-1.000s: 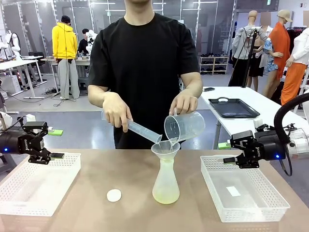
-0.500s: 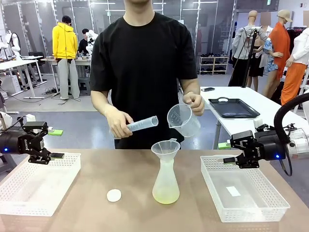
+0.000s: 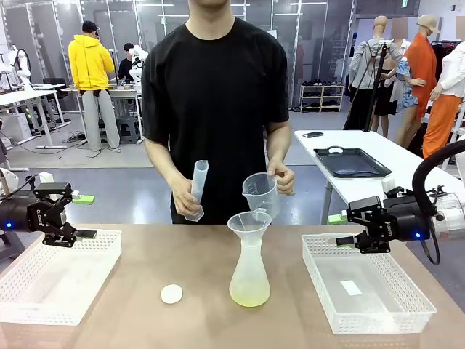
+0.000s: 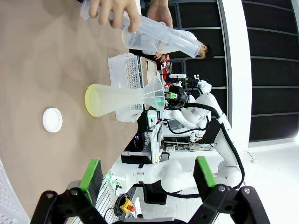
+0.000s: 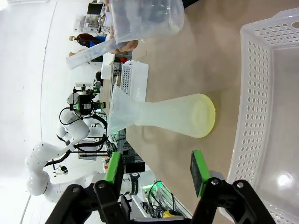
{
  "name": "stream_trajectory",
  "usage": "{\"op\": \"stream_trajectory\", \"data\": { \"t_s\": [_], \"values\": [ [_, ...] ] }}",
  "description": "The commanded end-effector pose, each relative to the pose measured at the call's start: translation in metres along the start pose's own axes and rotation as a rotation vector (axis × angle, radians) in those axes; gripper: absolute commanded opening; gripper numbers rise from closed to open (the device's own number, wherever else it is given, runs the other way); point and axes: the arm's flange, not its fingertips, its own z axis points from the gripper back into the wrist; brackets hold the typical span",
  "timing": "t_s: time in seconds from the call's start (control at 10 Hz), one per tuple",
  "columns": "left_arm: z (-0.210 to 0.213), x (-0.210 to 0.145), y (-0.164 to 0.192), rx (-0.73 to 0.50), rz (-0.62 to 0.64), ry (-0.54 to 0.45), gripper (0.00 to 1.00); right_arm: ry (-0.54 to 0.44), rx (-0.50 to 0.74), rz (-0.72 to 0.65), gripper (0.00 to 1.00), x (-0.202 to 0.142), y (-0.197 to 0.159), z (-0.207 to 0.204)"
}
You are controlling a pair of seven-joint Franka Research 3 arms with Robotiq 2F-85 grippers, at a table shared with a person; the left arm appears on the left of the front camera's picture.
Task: Prepare the solutions needed for the experiment.
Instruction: Once the solution is in the Big flask , pick up the Plastic Funnel and place it back into the right Organizing basket.
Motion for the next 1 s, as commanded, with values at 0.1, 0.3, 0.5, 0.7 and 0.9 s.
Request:
{"op": "stream_trajectory", "data": {
  "t_s": [0.1, 0.3, 0.5, 0.7, 0.9],
  "values": [
    [-0.001, 0.001, -0.002, -0.031, -0.018, -0.012, 1.00, 0.037, 0.030, 0.009, 0.73, -0.002, 0.008, -0.006],
    [-0.001, 0.001, -0.002, -0.031, -0.018, -0.012, 1.00, 0.045, -0.002, 0.032, 0.73, -0.004, 0.034, -0.018],
    [-0.001, 0.001, -0.002, -0.031, -0.018, -0.012, 1.00, 0.069, -0.062, 0.099, 0.73, -0.003, 0.065, -0.028],
    [-0.001, 0.001, -0.002, -0.031, -0.018, -0.012, 1.00, 0.065, -0.159, 0.163, 0.73, -0.002, 0.097, -0.037],
    [-0.001, 0.001, -0.002, -0.031, -0.018, -0.012, 1.00, 0.041, -0.370, 0.262, 0.73, -0.007, 0.125, -0.046]
  ]
}}
